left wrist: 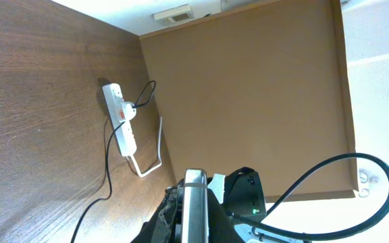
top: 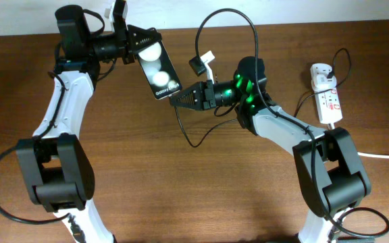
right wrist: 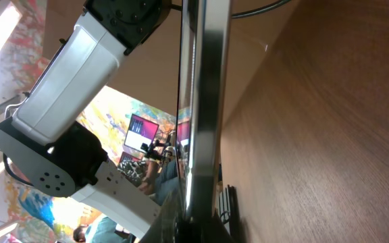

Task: Plug charger to phone and switch on socket
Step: 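Open the right gripper and withdraw it from the plug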

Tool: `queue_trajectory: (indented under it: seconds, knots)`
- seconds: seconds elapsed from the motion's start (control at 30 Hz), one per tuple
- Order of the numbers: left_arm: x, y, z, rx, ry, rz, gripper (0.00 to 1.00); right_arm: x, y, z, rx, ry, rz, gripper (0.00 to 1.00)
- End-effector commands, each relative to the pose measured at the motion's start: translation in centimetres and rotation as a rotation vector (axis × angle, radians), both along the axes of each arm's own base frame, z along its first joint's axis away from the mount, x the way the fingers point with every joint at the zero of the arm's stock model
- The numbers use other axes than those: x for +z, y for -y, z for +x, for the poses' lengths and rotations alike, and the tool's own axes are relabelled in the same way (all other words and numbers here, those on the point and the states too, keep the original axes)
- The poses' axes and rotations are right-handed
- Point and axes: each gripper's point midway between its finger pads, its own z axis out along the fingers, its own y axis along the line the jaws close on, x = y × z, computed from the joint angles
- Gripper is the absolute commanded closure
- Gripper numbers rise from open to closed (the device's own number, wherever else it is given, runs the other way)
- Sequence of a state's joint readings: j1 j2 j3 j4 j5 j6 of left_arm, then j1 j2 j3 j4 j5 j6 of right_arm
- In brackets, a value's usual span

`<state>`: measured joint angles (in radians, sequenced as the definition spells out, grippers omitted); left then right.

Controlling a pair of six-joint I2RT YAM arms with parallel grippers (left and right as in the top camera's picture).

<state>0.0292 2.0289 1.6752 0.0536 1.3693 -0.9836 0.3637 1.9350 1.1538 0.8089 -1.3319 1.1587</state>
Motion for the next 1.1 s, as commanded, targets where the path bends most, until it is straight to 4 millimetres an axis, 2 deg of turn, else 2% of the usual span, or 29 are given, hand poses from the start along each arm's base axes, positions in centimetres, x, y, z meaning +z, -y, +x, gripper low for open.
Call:
queue_trajectory:
  seconds: [0.0,0.17,0.37,0.43,0.47,0.53,0.57,0.7,0.83,0.9,0.93,0.97,1.0,1.07]
  knots:
    - [2.1,0.9,-2.4,-0.117,0.028,-0.031,1.00,0.5,-0.2,1.8,-0.098,0.010,0.008,0.96]
    - [2.4,1.0,-3.5,-0.183,0.063,-0.045,1.00,0.5,-0.2,2.2,-0.118,0.007,0.009,0.96]
    - [2.4,1.1,-3.6,-0.185,0.066,-0.044,1.00,0.5,-0.2,2.3,-0.125,0.002,0.009,0.96]
    - [2.3,1.0,-2.9,-0.147,0.066,-0.033,1.00,0.5,-0.2,2.3,-0.124,0.002,0.009,0.59]
    - [2.2,1.0,-2.6,-0.132,0.066,-0.029,1.00,0.5,-0.2,2.2,-0.121,0.003,0.009,0.33]
    - [2.1,0.7,-2.2,-0.109,0.072,-0.022,1.00,0.5,-0.2,2.0,-0.109,0.003,0.008,0.06]
    - [2.1,0.4,-2.1,-0.102,0.072,-0.022,1.00,0.5,-0.2,1.9,-0.105,0.003,0.008,0.01]
    - [2.2,-1.3,-1.8,-0.080,0.073,-0.025,1.00,0.5,0.2,2.3,-0.116,0.004,0.008,0.01]
    - [2.3,-2.9,-1.9,-0.077,0.073,-0.034,1.00,0.1,2.7,4.3,-0.182,-0.004,-0.001,0.01]
    - [2.3,-3.3,-1.8,-0.070,0.073,-0.034,1.00,-3.6,5.7,6.3,-0.278,-0.131,-0.099,0.01]
    - [2.3,-3.3,-1.8,-0.070,0.073,-0.033,1.00,-6.5,7.2,6.9,-0.343,-0.195,-0.184,0.01]
    - [2.3,-3.3,-1.8,-0.070,0.073,-0.033,1.00,-8.4,8.3,7.0,-0.386,-0.233,-0.250,0.01]
    - [2.3,-3.3,-1.7,-0.063,0.073,-0.031,1.00,-9.7,9.3,7.1,-0.413,-0.250,-0.296,0.01]
    - [2.2,-3.4,-1.3,-0.036,0.072,-0.023,1.00,-10.9,10.4,7.1,-0.453,-0.244,-0.362,0.01]
